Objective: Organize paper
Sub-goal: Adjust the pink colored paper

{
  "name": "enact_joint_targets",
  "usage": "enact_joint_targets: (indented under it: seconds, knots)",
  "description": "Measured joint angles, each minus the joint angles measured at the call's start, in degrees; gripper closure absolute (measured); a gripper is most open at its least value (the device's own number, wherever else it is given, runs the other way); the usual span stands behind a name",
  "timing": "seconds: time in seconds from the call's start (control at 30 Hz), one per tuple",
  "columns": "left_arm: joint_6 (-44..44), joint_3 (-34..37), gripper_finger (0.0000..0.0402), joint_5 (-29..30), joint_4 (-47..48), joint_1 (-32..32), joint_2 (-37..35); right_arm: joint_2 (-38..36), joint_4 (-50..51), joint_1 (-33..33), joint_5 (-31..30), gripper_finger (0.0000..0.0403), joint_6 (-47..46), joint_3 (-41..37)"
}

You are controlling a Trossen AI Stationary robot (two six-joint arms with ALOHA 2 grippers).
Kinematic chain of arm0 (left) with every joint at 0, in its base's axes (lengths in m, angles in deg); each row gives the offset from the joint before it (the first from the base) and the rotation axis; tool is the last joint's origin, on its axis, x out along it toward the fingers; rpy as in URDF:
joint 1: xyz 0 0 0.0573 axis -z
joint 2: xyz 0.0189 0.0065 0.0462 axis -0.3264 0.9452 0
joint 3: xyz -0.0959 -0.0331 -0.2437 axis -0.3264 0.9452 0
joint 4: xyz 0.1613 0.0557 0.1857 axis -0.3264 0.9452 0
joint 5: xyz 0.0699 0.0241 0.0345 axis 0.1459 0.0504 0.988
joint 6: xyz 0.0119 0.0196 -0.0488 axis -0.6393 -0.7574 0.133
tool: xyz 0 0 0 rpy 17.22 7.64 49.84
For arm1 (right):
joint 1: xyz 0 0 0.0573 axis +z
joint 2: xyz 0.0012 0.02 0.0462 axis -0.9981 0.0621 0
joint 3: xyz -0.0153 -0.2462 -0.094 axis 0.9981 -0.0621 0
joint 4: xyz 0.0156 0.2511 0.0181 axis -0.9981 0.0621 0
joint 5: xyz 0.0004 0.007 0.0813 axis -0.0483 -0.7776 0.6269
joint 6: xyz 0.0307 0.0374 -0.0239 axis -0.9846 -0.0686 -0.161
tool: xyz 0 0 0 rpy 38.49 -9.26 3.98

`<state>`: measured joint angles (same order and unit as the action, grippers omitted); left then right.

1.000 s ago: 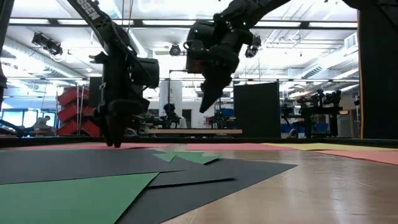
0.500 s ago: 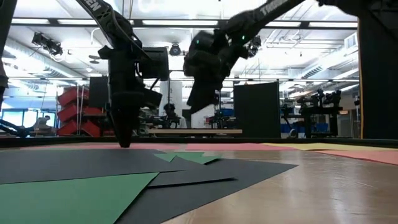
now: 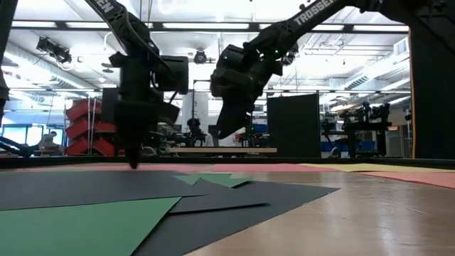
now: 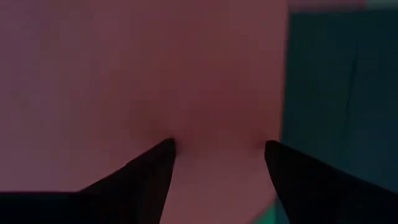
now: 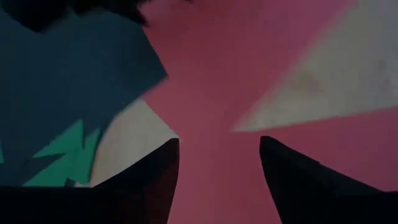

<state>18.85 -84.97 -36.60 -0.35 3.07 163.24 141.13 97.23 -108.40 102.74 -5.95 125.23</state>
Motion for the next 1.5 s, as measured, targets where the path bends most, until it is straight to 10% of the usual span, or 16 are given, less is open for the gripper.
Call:
enact_joint_targets:
  seconds: [1.13, 1.5]
  knots:
    - [9.56, -1.88, 0.0188, 7.42, 18.14, -4.34, -15.37, 0.50, -11.62, 2.86, -1.00, 0.0185, -3.54, -0.02]
    - [44.23, 8.09, 0.0188, 13.68, 16.18, 6.65, -38.18, 0.50, -7.85, 3.21, -0.98, 0.0170, -1.02, -0.02]
